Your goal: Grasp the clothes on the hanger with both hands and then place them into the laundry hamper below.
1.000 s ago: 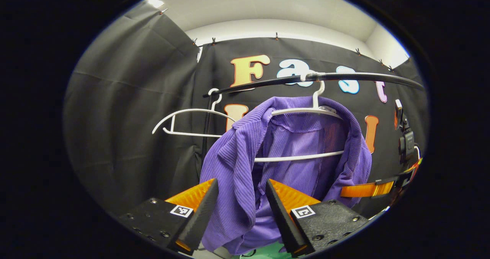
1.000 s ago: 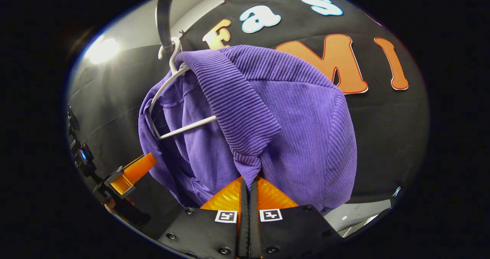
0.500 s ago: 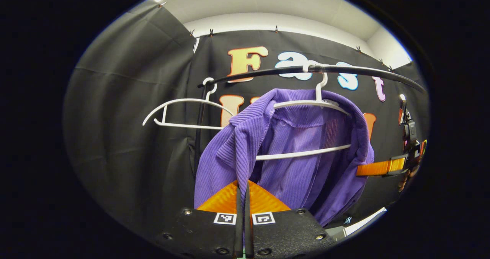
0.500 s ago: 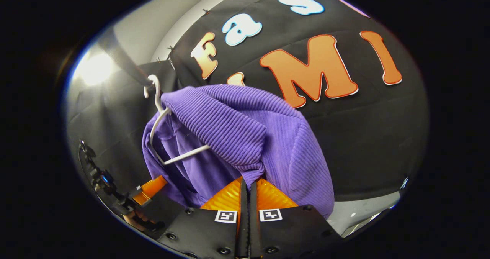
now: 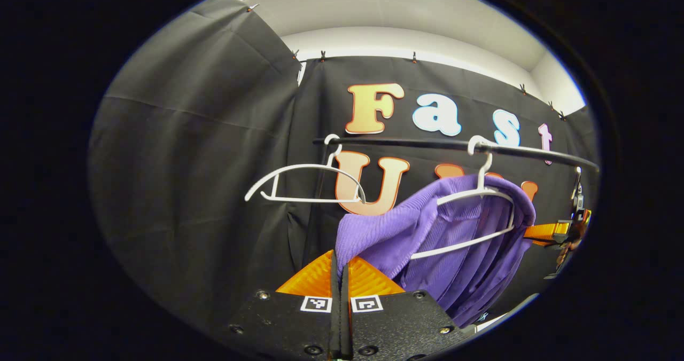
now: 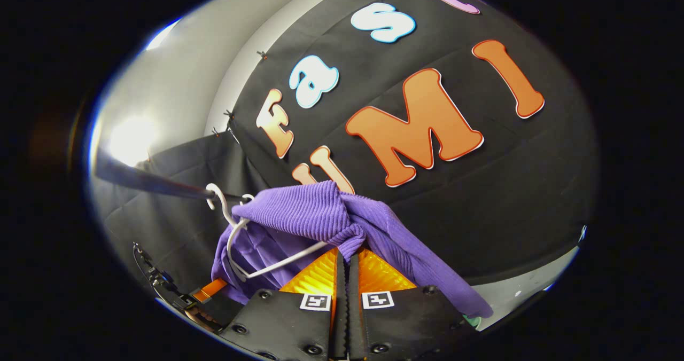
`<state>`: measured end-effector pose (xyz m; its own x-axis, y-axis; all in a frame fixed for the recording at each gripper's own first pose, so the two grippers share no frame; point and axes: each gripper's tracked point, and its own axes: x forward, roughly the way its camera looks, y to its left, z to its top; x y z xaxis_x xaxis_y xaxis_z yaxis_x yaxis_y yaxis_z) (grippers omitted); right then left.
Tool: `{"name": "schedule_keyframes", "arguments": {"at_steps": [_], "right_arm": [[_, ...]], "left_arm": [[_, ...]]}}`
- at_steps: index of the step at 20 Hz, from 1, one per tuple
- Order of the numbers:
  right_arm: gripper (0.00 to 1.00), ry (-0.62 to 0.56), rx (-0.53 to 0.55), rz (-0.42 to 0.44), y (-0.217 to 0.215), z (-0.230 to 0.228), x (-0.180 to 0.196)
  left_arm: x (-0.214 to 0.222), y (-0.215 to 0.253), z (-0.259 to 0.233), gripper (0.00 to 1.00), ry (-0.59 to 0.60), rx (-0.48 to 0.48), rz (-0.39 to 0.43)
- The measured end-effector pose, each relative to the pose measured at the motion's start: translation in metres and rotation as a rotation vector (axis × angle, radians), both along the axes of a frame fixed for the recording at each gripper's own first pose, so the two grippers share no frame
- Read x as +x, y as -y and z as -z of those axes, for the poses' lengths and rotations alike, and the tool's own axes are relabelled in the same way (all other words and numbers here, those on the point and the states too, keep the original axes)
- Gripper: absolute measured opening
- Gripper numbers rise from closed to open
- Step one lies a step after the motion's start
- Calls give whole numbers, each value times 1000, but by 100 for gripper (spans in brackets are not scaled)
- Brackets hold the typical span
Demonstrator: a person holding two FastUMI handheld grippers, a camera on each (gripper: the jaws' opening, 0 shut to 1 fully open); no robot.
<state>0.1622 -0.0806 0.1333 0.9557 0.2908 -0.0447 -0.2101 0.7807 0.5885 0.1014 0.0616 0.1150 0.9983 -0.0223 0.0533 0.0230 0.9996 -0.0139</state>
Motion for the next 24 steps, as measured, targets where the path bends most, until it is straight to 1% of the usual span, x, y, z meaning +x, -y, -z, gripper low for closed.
{"name": "schedule_keyframes", "arguments": {"at_steps": [4, 7, 11, 16, 20, 24], "right_arm": [[8, 67, 56, 27, 20, -33, 2], [8, 87, 68, 93, 49, -47, 13], [8, 88, 122, 104, 72, -57, 18], [8, 51, 98, 108, 76, -39, 33], [8, 16, 89, 102, 76, -22, 40], [8, -27, 73, 100, 74, 4, 42]], "left_arm": [[-5, -10, -28, 0, 39, 10, -7], [-1, -14, -49, 0, 70, 40, -4], [4, -20, -64, 0, 78, 54, 15], [16, -30, -63, 1, 64, 68, 15], [24, -38, -46, 0, 26, 15, 14], [29, -47, -22, 0, -25, 6, 2]]}}
